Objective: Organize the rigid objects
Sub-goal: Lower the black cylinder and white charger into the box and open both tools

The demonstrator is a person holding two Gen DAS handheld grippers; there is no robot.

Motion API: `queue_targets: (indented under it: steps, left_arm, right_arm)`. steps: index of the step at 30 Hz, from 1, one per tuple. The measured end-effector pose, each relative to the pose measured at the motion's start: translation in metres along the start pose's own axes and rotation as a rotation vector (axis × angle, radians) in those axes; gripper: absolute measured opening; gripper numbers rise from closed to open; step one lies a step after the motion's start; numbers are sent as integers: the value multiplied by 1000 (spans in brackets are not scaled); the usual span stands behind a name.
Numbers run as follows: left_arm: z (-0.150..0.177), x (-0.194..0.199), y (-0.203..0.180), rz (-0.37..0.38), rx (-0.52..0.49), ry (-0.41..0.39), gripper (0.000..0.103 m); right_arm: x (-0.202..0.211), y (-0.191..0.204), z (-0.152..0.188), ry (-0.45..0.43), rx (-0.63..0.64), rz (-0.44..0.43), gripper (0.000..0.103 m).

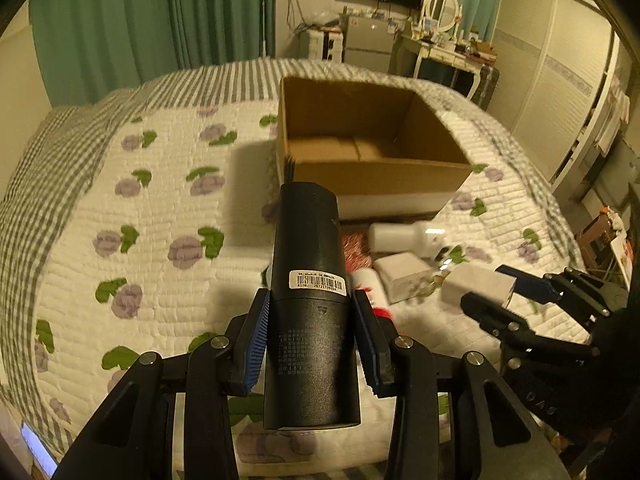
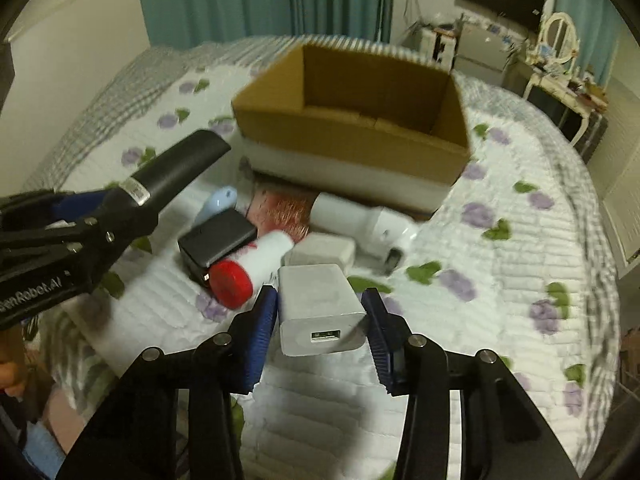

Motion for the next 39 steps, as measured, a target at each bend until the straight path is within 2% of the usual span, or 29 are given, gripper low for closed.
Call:
queue_targets:
  steps: [3,10,15,20,24,30,35,39]
  left_arm:
    - [-15,9,-7,11,-1,-33,40]
    - [-72,13,-22,34,-15,-125,40]
    - [-116,-11,-27,35,-32,-163,40]
    - [-138,-55,-27,25,-44,-151,40]
    - [-140,-100,-25,12,-55,-115,40]
    - [-123,-156,-18,6,-55,-41,40]
    - [-109,-173,-24,15,-89,-5,41]
    - [-106,-168,-24,20,-89,-6,44]
  right_arm:
    - [17,-4,-20,-55,4,19,42]
    - [43,-8,-97,-207,47,44,41]
    - [29,-22,-151,-272,46,55,41]
    - [-10,-43,-184,-278,18,61,41]
    - [-62,-66,-187,-243,-13,60,41]
    - [-131,-82,-163,-137,-13,62,41]
    - [-157,-88,-146,-99,-21,59,41]
    - [-157,-94,-139,-72,-54,82,41]
Point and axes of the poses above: each gripper's, at about its wrist camera, not at the fingertips, and x roughly against the way its jaws point, y to its left, z to its underside, the point moved 8 cm from there along -x, roughly the way its jaws point, and after that the axes turned 13 degrees about -y, right-handed, at the moved point
